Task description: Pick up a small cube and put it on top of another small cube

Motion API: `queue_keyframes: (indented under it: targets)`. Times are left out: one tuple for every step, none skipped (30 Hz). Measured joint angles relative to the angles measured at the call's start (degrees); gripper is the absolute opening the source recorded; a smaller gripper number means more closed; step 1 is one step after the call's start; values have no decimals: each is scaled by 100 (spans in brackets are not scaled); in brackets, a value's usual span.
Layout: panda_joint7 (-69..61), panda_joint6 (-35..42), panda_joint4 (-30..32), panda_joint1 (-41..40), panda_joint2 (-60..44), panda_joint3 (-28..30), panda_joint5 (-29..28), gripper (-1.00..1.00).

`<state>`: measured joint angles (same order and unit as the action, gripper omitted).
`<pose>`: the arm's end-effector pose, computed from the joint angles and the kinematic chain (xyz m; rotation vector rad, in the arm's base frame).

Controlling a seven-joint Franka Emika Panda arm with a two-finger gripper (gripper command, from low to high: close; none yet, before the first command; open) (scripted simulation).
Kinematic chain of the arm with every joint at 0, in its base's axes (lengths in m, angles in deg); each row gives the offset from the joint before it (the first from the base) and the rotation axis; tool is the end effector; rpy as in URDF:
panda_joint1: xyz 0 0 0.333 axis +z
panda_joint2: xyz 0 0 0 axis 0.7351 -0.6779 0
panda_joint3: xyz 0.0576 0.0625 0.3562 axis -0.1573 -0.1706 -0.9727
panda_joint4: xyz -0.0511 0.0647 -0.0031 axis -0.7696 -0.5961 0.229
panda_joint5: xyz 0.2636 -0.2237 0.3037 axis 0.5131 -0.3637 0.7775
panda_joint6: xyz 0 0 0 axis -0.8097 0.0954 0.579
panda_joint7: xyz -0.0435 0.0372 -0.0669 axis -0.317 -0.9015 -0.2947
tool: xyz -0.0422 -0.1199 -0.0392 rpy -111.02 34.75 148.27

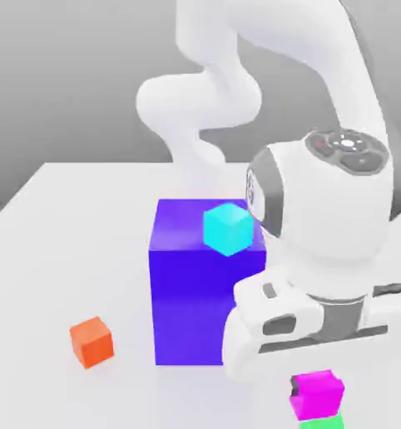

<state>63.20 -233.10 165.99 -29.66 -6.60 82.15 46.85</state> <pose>0.5837 0.1694 0.1821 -3.0194 0.8605 0.0028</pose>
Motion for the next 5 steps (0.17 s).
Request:
queue_keyframes:
  targets:
    - [8, -170, -12, 16, -180, -8, 0, -100]
    - [9, -351, -24, 24, -372, -15, 4, 100]
    - [8, -351, -24, 24, -372, -15, 4, 100]
    - [8, -351, -24, 24, -372, -15, 4, 100]
    - [8, -351, -24, 24, -372, -15, 4, 100]
